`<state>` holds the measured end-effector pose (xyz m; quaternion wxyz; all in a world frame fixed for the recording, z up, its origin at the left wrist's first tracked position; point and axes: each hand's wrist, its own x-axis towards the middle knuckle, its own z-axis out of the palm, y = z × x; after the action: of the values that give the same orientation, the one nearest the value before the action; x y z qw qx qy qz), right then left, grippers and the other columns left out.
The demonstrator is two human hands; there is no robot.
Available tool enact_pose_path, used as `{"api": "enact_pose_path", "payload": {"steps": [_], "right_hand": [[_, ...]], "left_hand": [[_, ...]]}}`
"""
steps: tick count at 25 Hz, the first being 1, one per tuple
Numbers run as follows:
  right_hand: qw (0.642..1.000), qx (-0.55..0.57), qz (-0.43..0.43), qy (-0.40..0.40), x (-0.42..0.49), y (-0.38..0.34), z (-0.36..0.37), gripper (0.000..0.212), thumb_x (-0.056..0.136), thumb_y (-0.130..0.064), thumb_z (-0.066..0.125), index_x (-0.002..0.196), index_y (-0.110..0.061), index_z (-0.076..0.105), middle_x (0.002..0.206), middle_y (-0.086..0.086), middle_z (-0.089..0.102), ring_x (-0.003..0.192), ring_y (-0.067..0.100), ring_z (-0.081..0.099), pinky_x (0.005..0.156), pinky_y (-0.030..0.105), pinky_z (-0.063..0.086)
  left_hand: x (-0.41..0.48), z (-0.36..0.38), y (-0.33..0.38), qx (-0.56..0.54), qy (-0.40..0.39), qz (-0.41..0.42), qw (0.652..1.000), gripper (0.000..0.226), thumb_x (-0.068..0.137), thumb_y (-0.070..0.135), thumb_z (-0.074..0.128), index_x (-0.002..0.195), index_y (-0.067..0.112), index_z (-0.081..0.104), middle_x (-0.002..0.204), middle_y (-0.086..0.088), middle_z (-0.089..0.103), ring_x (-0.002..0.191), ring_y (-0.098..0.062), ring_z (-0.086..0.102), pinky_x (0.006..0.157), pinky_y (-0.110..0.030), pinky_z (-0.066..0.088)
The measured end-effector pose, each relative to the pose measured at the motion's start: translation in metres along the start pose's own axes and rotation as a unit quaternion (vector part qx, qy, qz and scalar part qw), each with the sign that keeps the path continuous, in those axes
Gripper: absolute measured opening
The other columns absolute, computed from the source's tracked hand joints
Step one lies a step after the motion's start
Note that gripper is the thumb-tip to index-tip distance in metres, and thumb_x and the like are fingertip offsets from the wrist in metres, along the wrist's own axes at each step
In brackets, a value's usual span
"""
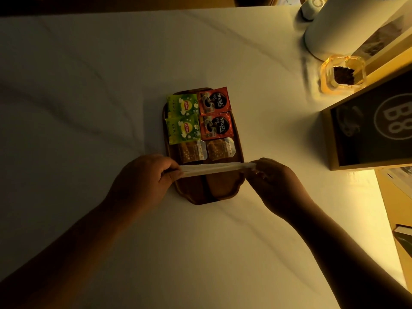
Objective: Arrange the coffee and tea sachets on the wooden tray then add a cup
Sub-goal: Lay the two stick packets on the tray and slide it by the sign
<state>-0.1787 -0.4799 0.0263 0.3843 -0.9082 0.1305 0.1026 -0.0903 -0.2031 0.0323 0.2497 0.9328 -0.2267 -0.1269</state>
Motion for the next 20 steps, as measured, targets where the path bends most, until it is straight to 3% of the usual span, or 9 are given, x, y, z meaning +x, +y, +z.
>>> {"api": "enact_pose_path", "payload": {"steps": [4,10,12,14,16,18,20], "right_hand": [[0.992,0.088,0.076,-0.051,-0.008,0.000,-0.001,0.009,0.095,-0.033,0.062,0.093,-0.039,0.067,0.081,-0.015,0.071,0.074,-0.002,0.067,0.061,0.020,0.054],[0.995,0.006,0.096,-0.024,-0.008,0.002,0.013,0.005,0.091,-0.038,0.068,0.092,-0.035,0.065,0.085,-0.017,0.068,0.074,0.001,0.066,0.058,0.014,0.049],[0.993,-0.105,0.042,0.032,-0.011,0.002,0.016,0.016,0.091,-0.043,0.062,0.102,-0.032,0.064,0.094,-0.013,0.065,0.082,0.002,0.061,0.064,0.017,0.049],[0.972,-0.218,-0.055,0.066,-0.017,0.001,0.021,0.031,0.094,-0.044,0.051,0.120,-0.029,0.060,0.116,-0.004,0.064,0.105,0.014,0.057,0.081,0.028,0.053],[0.955,-0.263,-0.131,0.037,-0.025,-0.002,0.031,0.045,0.096,-0.044,0.044,0.137,-0.027,0.052,0.138,0.000,0.056,0.128,0.023,0.047,0.101,0.039,0.043],[0.945,-0.282,-0.164,0.003,-0.027,-0.001,0.041,0.052,0.095,-0.041,0.048,0.144,-0.025,0.047,0.146,0.000,0.053,0.137,0.026,0.042,0.107,0.040,0.032],[0.942,-0.294,-0.164,-0.006,-0.025,0.002,0.046,0.056,0.092,-0.037,0.055,0.145,-0.023,0.046,0.148,0.002,0.054,0.138,0.027,0.043,0.108,0.040,0.032]], "left_hand": [[-0.003,0.005,-0.004,0.000,-0.055,-0.006,0.998,0.018,0.087,0.034,0.069,0.095,0.019,0.076,0.080,0.003,0.066,0.068,-0.010,0.050,0.058,-0.021,0.032],[-0.002,0.011,-0.004,0.049,-0.030,-0.024,0.998,0.023,0.082,0.043,0.073,0.086,0.020,0.071,0.074,0.007,0.058,0.065,-0.010,0.051,0.053,-0.019,0.032],[-0.007,0.009,-0.004,0.072,0.009,0.001,0.997,0.026,0.081,0.045,0.071,0.086,0.020,0.066,0.077,0.006,0.056,0.068,-0.010,0.050,0.053,-0.018,0.031],[-0.015,0.012,-0.002,0.116,0.012,0.057,0.992,0.033,0.086,0.047,0.064,0.098,0.017,0.067,0.089,-0.001,0.060,0.079,-0.016,0.054,0.060,-0.024,0.042],[-0.023,0.017,-0.002,0.160,-0.013,0.081,0.984,0.046,0.089,0.048,0.058,0.116,0.013,0.067,0.108,-0.006,0.063,0.094,-0.024,0.058,0.071,-0.034,0.051],[-0.027,0.021,-0.001,0.173,-0.030,0.070,0.982,0.053,0.088,0.047,0.059,0.125,0.010,0.065,0.118,-0.009,0.063,0.101,-0.027,0.060,0.077,-0.039,0.053],[-0.029,0.024,0.002,0.173,-0.041,0.064,0.982,0.054,0.087,0.046,0.061,0.127,0.009,0.064,0.120,-0.010,0.063,0.102,-0.028,0.060,0.078,-0.039,0.054]]}}
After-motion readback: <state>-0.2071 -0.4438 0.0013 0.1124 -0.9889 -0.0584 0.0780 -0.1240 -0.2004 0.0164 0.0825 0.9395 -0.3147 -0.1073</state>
